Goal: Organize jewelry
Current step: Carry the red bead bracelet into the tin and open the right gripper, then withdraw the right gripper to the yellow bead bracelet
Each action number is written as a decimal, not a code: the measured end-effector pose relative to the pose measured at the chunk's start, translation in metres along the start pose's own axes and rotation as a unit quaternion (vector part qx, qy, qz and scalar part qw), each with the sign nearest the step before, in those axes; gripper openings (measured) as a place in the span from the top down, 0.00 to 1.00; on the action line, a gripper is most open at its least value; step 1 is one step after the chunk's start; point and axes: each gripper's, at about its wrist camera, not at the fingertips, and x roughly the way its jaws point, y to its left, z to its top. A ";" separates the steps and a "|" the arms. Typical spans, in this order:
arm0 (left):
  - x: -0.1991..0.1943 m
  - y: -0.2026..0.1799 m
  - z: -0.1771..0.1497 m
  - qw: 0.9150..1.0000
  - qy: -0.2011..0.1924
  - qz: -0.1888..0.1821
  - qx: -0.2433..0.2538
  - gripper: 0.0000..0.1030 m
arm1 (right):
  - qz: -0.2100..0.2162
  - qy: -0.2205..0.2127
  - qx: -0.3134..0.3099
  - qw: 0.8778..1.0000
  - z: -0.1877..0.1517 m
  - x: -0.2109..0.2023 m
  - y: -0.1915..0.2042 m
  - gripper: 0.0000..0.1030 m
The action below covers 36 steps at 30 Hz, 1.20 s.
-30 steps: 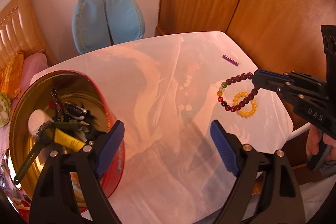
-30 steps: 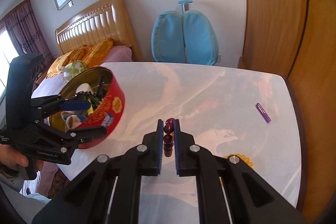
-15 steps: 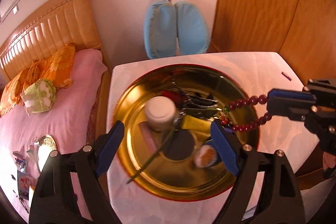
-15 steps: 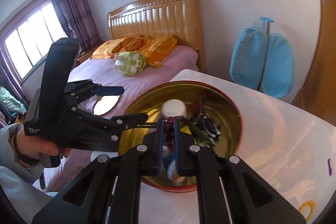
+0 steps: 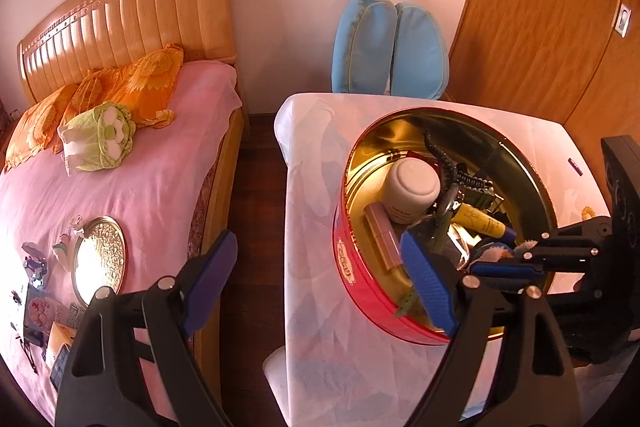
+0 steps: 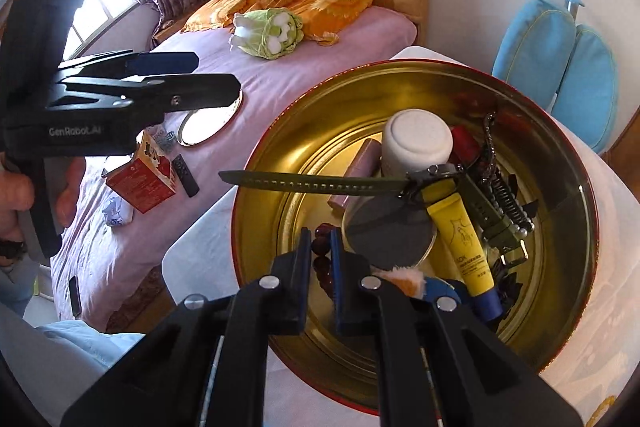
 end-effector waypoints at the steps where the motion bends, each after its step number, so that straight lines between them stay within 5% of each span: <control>1: 0.000 -0.002 0.000 1.000 -0.001 -0.003 0.005 0.20 | -0.003 -0.005 0.001 1.000 -0.001 -0.002 -0.002 0.87; 7: -0.003 -0.030 0.008 0.999 -0.006 -0.014 0.031 0.20 | -0.031 -0.035 0.018 0.999 -0.018 -0.027 -0.015 0.63; 9: -0.004 -0.046 0.011 0.999 -0.008 -0.022 0.043 0.20 | -0.044 -0.043 0.028 0.998 -0.026 -0.038 -0.024 0.48; 11: -0.004 -0.065 0.016 0.998 -0.010 -0.030 0.056 0.20 | -0.066 -0.061 0.041 0.995 -0.036 -0.053 -0.036 0.12; 12: -0.004 -0.077 0.018 0.997 -0.011 -0.036 0.063 0.20 | -0.080 -0.073 0.050 0.993 -0.043 -0.062 -0.043 0.08; 28: 0.032 -0.336 0.026 0.968 0.018 -0.175 0.178 0.20 | -0.219 -0.097 0.242 0.940 -0.223 -0.208 -0.216 0.07; 32: 0.042 -0.384 0.016 0.961 0.036 -0.209 0.175 0.20 | -0.246 -0.081 0.274 0.926 -0.259 -0.224 -0.249 0.07; 36: 0.052 -0.417 0.004 0.950 0.058 -0.211 0.225 0.20 | -0.260 -0.067 0.306 0.913 -0.281 -0.223 -0.279 0.07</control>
